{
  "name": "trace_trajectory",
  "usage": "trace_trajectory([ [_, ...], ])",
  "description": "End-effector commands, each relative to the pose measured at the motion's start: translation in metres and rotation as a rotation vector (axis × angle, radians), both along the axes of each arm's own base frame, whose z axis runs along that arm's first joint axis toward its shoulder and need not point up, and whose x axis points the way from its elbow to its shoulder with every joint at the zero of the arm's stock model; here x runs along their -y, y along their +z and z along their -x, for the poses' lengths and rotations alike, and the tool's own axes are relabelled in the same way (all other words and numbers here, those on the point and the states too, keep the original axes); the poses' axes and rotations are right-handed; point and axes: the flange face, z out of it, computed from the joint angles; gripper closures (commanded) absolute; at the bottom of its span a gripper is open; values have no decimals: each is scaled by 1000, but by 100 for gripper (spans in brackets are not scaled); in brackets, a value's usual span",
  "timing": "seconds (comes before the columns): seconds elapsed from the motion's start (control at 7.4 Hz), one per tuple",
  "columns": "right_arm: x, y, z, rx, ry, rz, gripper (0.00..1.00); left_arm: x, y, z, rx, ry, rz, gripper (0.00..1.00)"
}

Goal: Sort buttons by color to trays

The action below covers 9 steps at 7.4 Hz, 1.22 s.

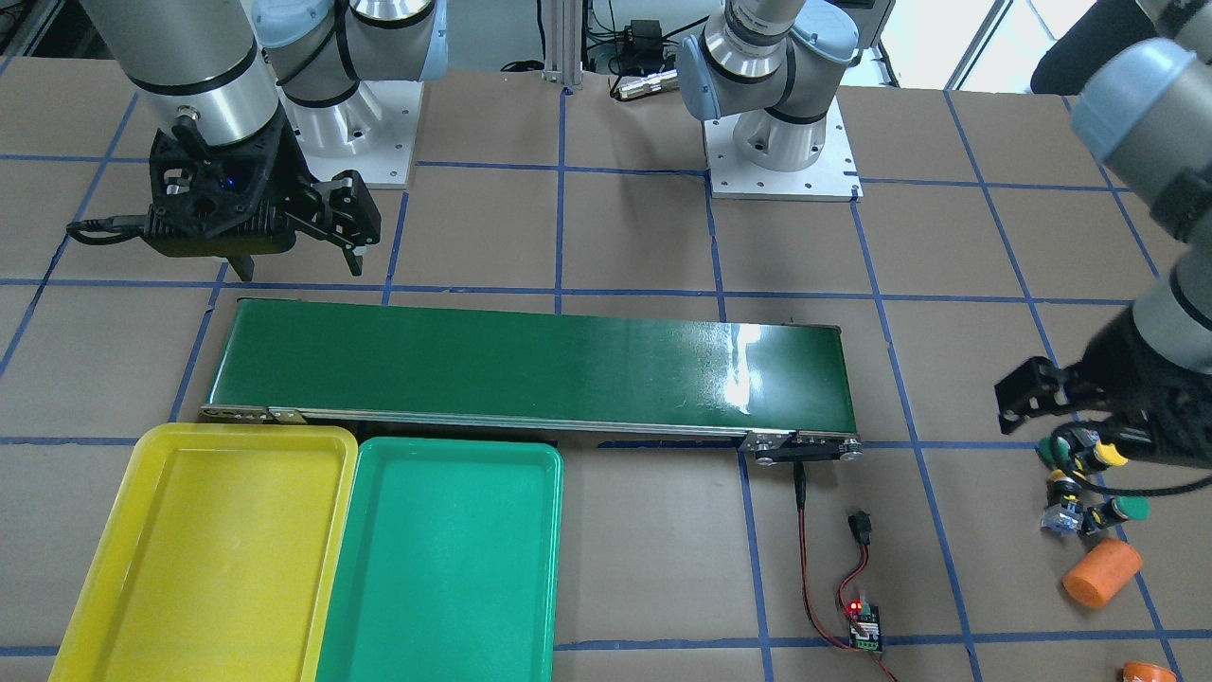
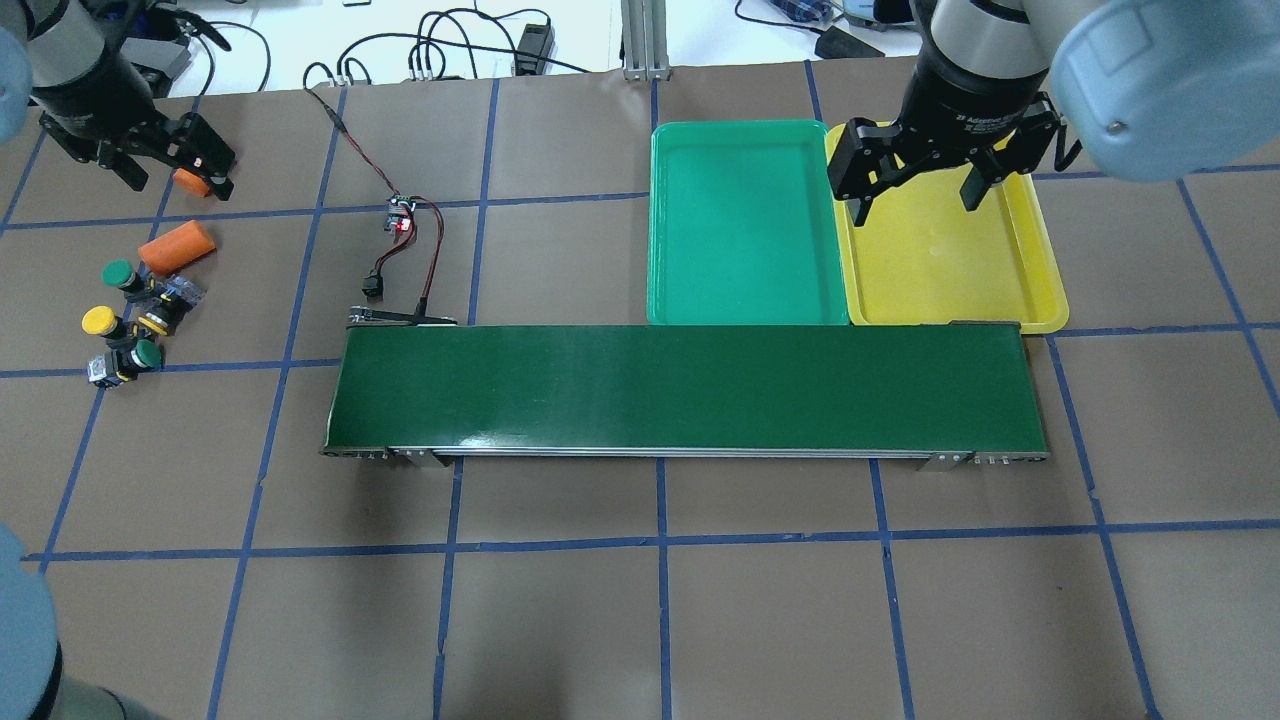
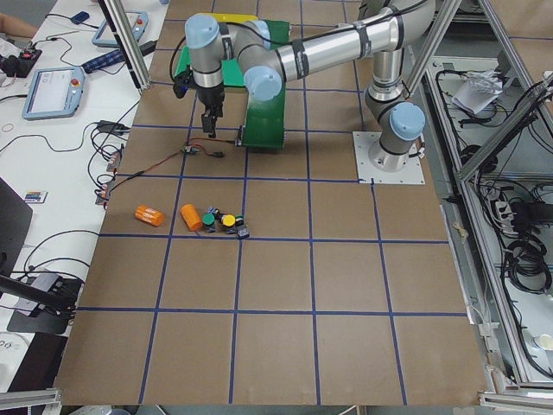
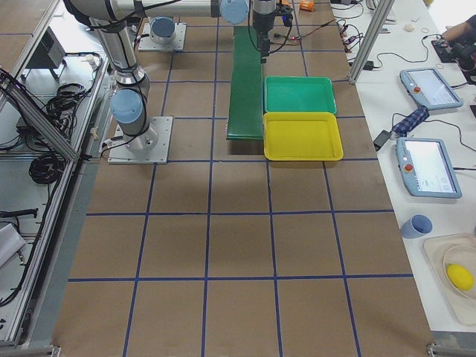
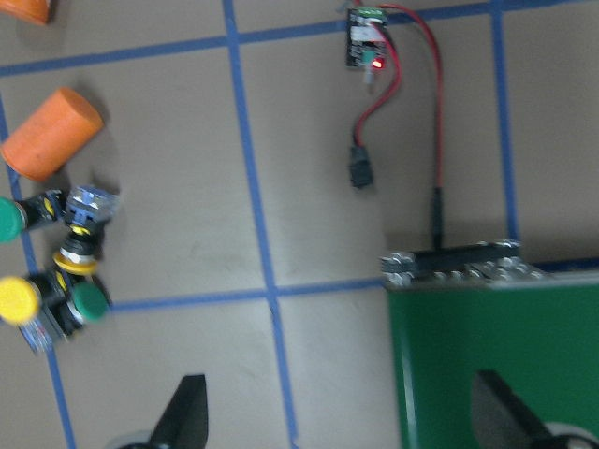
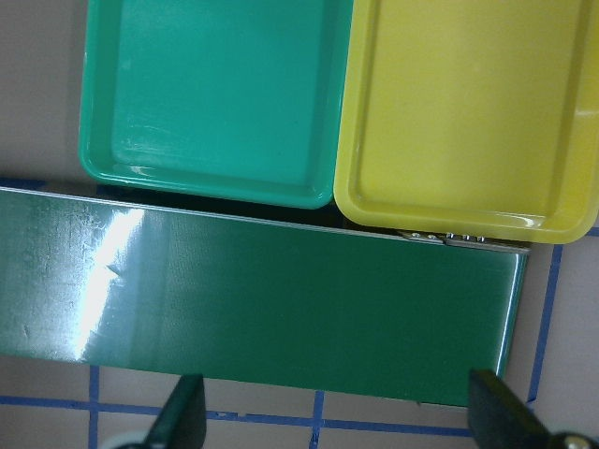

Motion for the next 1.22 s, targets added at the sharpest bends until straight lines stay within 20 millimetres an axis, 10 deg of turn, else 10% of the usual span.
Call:
trace_trajectory([
  [0.0, 0, 0, 0, 0, 0, 0, 0, 73, -50, -80, 2, -71, 57, 0],
  [0.54, 0, 0, 0, 0, 0, 0, 0, 149, -165, -146, -48, -46, 47, 0],
  [1.08, 0, 0, 0, 0, 0, 0, 0, 174, -204, -155, -93, -49, 70, 0],
])
